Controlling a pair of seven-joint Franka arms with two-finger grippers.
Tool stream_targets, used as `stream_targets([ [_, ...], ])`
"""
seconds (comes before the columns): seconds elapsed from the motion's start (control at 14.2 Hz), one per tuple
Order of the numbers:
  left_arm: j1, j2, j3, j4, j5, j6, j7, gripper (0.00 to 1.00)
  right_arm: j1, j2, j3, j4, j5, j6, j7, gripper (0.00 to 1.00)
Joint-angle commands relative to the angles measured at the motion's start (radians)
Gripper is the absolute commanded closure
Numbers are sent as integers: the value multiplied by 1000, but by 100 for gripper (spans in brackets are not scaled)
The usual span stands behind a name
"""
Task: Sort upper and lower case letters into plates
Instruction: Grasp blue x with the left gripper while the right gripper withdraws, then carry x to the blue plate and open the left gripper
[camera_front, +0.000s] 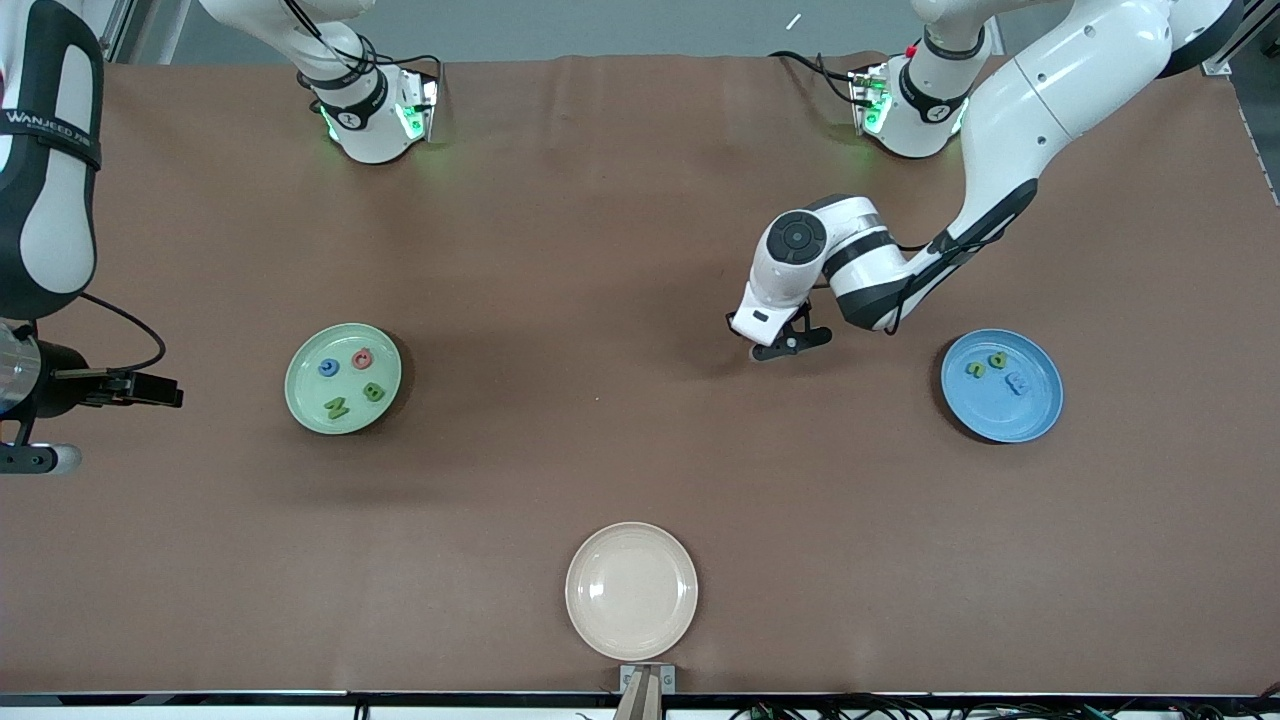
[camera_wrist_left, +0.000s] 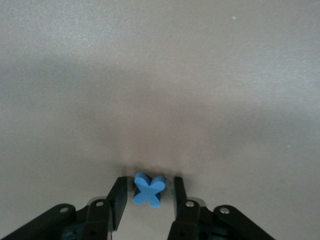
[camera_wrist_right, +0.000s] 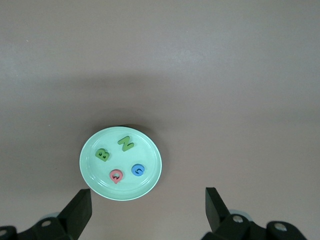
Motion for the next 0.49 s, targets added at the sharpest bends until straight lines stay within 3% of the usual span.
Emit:
stream_targets([
  [0.0, -32, 7, 32, 0, 16, 9, -13, 68, -27, -58, 36, -46, 1, -9, 58, 0],
  [0.21, -31, 2, 32, 1, 16, 9, -15, 80, -98, -116, 117, -109, -8, 4, 61, 0],
  [0.42, -14, -10, 28, 6, 13, 7, -10, 86, -165, -171, 179, -157, -15, 5, 61, 0],
])
